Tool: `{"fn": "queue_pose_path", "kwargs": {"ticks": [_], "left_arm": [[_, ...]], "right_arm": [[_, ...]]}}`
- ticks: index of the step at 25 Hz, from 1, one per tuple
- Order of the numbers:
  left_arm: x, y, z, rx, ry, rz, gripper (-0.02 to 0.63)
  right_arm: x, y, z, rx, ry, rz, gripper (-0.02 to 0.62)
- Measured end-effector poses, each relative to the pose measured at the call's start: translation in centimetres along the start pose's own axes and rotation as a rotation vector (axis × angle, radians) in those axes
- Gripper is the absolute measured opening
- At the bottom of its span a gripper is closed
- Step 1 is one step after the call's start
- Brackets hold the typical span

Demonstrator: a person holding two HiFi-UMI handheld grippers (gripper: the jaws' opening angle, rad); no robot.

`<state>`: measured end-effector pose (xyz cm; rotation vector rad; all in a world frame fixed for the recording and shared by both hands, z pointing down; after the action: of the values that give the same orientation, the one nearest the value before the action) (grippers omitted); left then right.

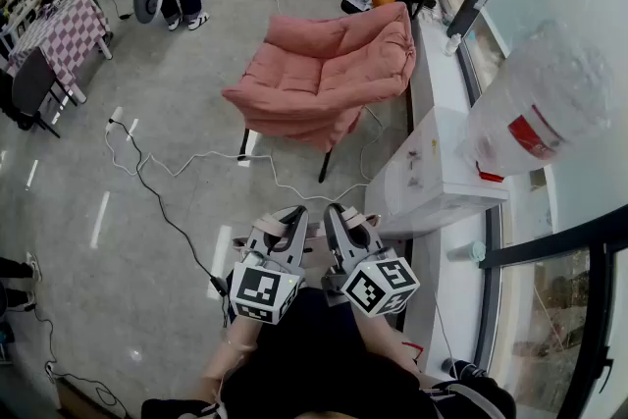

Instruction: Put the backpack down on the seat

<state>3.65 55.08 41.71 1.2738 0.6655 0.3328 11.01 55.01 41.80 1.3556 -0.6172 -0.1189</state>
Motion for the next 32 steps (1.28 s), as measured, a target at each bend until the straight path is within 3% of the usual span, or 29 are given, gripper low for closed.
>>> {"fn": "queue_pose_path", "kwargs": {"ticks": [21,32], "left_arm": [[-0.1,-1.3,-1.3,0.027,-0.031,0.015,0.018],[-1.5,-1.7,-0.6,0.015,-0.043,-0.016,0.017]], "right_arm": [[-1.8,-1.2,-0.2,0.062,-0.062,0.003,0.046],[-1.6,-1.2,1.3,0.039,-0.069,0.044,0.046]]}}
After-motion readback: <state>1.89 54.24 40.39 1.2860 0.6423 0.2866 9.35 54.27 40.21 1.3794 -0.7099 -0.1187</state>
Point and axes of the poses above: the fingertips, and each gripper's own axes: z forward along the fingers, x to its right, y out of its underside, the point moved 2 cm from there along -z, backward along the fingers, and after that the axes turned 10 degrees about -z, right-handed, at the moved point
